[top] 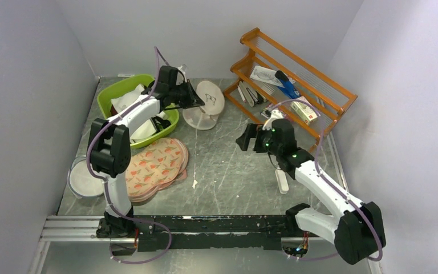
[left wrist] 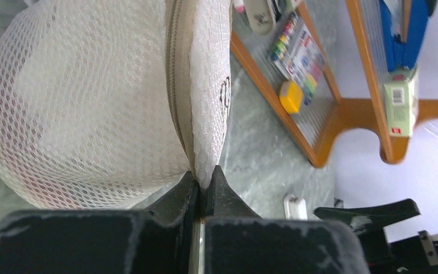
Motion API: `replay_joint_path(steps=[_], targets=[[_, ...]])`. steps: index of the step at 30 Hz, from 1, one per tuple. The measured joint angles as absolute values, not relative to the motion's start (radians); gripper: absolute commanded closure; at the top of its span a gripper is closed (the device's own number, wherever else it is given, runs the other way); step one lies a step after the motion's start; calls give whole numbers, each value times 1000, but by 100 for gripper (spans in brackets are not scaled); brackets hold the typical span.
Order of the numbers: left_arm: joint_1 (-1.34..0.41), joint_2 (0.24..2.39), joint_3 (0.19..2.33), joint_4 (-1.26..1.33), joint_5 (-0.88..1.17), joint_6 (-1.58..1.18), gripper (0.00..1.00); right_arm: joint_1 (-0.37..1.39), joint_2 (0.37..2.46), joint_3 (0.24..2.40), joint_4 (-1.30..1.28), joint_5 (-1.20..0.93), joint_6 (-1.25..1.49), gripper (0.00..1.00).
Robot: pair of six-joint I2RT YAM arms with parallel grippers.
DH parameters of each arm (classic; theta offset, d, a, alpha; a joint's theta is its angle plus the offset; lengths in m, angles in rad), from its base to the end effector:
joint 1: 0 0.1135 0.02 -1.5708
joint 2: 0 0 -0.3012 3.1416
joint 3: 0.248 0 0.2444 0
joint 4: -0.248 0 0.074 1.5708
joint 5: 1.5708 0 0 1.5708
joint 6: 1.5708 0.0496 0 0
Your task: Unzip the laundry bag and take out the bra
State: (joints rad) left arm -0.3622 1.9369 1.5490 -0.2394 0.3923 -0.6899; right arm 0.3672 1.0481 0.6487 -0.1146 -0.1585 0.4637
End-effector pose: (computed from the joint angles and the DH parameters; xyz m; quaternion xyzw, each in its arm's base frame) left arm 0.4298 -0.1832 0.2903 -0.0551 0.8764 -0.3739 0.2983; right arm 0.2010 0.0857 0.2772 0.0017 0.8618 0.2654 0.4322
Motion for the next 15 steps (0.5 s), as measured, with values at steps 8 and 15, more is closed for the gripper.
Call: replay_joint_path(steps=[8,15], targets=[[-364,1884,1414,-168,534,-745,93,553,1189,709,-9,-89,479,22],[-364,1881,1334,-27,668,-871,93,572,1291,684,126,-63,466,40]])
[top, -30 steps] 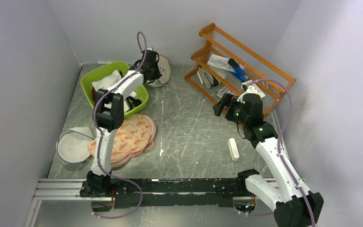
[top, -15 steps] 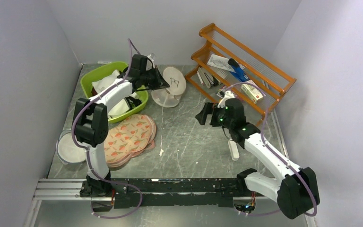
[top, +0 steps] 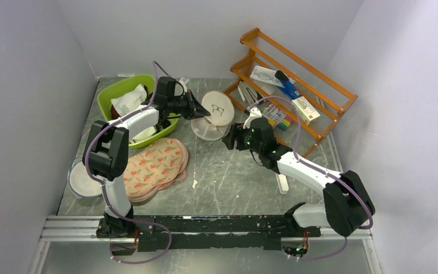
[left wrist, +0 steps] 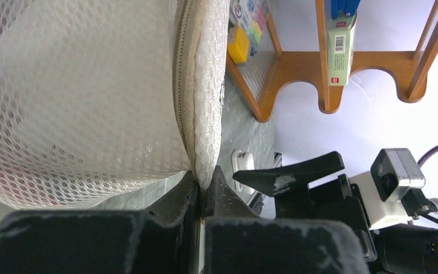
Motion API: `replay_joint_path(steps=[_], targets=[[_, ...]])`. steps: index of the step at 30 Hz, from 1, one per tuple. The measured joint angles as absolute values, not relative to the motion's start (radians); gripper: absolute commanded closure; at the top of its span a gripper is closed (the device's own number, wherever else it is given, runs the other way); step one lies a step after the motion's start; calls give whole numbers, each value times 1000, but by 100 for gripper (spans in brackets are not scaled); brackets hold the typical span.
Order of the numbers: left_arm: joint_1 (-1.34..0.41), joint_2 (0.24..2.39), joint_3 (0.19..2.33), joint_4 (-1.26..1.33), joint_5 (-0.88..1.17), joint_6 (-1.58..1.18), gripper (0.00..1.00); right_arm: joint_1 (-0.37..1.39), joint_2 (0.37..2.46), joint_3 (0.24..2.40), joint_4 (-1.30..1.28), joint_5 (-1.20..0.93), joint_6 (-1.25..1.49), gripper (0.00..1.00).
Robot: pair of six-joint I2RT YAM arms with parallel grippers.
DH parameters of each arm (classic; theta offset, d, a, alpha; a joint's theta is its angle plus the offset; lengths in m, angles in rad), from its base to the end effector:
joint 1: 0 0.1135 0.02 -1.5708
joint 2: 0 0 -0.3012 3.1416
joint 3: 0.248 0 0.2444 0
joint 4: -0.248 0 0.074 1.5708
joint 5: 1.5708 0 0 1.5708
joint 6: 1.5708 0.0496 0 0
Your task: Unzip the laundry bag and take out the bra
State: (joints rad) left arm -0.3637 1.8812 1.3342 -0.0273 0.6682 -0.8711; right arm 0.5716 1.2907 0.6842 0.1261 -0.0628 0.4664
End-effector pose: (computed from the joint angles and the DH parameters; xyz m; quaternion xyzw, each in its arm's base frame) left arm 0.4006 -0.1854 0.2670 -0.0566 0.8426 -0.4962 0.2014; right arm 0.2297 0.1514 0.2601 -0.0612 0.8526 0.2804 0.4368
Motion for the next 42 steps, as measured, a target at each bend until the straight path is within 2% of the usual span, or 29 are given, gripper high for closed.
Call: replay_joint_path(steps=[4,7,13,42], targets=[[-364,1883,1317,-9,705,-899,93,572,1357,693,220,-66,452,54],[-364,1884,1317,-2,718,-902,93,572,1434,722,266,-71,452,69],[-364,1900,1317,-1,728,-902,93,572,1495,724,349,-109,473,74],[-376,1909,1330,-1,745,-902,93,571,1593,776,414,-111,478,68]])
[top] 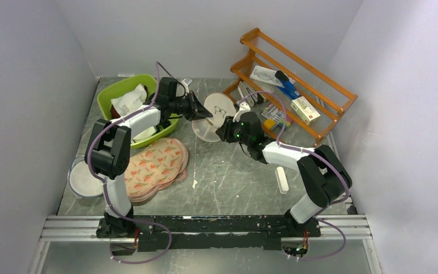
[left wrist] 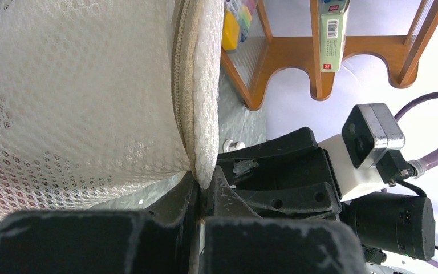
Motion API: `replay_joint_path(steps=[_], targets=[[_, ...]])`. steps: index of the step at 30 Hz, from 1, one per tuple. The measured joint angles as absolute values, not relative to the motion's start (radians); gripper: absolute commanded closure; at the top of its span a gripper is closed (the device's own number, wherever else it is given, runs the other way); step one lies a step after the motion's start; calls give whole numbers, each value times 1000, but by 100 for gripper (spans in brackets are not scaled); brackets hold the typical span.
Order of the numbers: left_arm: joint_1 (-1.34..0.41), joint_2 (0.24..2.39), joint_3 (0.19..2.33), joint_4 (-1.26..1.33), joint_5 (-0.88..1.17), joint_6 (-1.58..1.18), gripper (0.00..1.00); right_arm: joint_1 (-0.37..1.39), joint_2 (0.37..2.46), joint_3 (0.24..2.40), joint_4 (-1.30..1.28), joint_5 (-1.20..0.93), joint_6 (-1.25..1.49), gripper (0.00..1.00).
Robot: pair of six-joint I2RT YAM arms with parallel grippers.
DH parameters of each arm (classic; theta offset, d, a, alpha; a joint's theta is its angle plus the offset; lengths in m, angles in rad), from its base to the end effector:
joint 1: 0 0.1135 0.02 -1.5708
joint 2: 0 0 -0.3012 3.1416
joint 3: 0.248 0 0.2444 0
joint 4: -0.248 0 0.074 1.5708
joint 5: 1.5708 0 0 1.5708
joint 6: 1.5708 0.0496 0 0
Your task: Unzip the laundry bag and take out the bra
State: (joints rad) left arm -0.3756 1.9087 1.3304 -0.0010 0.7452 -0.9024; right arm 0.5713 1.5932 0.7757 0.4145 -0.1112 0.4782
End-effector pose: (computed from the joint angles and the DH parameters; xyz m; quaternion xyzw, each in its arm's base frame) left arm 0.4002 -0.1940 0.2579 -0.0461 0.8361 -0.5213 0.1647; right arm 0.2881 0.1917 0.2345 -0.0694 0.8307 0.3159 0.4531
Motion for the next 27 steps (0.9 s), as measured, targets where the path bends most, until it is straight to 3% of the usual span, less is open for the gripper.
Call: replay_joint_path(steps=[5,15,25,27], targets=[[-379,1909,1330,-1,745,-902,93,571,1597,776,415,-104,476,75],[-384,1909,1345,-13,743,-887,93,574,1590,780,412,-73,452,99],[-380,1909,1380,-52,729,-849,93,477,1508,708,393,-72,430,100],[-380,1909,1381,-58,730,-845,88,414,1486,674,398,-103,430,100]])
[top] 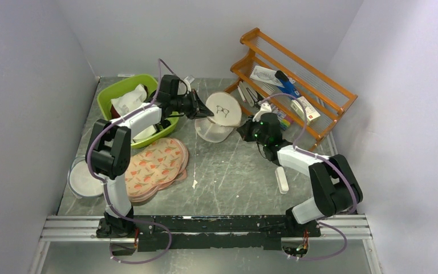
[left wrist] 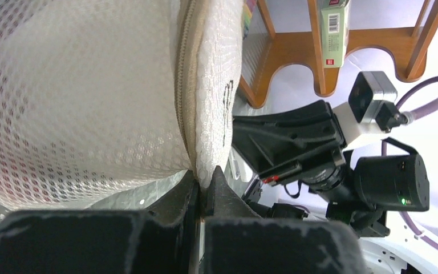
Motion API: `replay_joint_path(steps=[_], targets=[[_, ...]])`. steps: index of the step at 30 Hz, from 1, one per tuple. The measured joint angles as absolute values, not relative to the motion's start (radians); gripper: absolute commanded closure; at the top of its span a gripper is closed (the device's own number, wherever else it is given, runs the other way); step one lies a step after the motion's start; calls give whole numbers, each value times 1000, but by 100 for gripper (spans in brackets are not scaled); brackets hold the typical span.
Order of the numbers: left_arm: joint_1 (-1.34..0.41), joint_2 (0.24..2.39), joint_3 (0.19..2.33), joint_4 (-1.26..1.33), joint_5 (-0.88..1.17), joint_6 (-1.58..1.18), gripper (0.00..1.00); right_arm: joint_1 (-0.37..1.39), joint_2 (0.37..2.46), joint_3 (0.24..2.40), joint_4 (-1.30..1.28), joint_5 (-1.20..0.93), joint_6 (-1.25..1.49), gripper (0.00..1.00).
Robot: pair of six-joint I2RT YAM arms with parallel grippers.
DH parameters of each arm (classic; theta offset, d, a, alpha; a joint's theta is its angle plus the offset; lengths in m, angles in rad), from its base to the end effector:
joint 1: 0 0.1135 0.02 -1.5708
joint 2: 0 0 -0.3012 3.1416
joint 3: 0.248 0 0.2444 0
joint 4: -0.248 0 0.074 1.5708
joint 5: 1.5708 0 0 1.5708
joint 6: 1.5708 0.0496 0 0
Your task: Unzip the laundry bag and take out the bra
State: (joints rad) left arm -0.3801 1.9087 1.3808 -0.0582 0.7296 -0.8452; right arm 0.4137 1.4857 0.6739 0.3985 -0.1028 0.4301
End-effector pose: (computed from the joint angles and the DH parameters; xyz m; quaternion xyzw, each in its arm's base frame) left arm 0.4030 -0.1966 0.2688 -0.0256 0.8399 -0.5111 0.1805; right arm 0.2854 0.1309 0.2335 -0.0212 0.8362 0.2629 0.4807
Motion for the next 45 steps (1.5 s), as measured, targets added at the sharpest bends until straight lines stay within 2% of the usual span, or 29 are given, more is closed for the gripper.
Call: replay_joint_path(steps=[1,4,6,8,9,12,16,27,28,32,35,38,40,45], targets=[[-381,1909,1381,-64,730,-843,84,388,1479,662,400,-122,429,100],[-385,1914,1386,-85,729,-830,60,356,1468,651,395,-175,416,100],[-383,1917,1399,-110,715,-812,35,350,1460,651,378,-201,395,100],[-377,1917,1414,-126,695,-792,21,344,1451,651,358,-222,379,100],[-375,1917,1425,-133,683,-781,17,343,1445,651,350,-231,376,100],[-373,1915,1452,-163,637,-747,17,342,1416,651,323,-269,368,100],[-380,1888,1474,-216,550,-682,2,346,1386,653,315,-315,368,100],[-581,1755,1552,-281,318,-394,3,403,1368,680,262,-364,367,100],[-602,1751,1554,-282,313,-363,1,406,1367,683,262,-365,368,100],[-658,1750,1557,-290,289,-242,20,410,1367,688,262,-368,373,100],[-680,1748,1549,-289,268,-147,24,410,1362,688,255,-366,373,100],[-693,1736,1508,-280,265,-57,24,410,1353,688,249,-363,373,100],[-698,1731,1474,-274,265,-3,29,410,1349,689,248,-363,374,100],[-735,1732,1425,-276,263,102,27,412,1348,691,237,-364,374,100]])
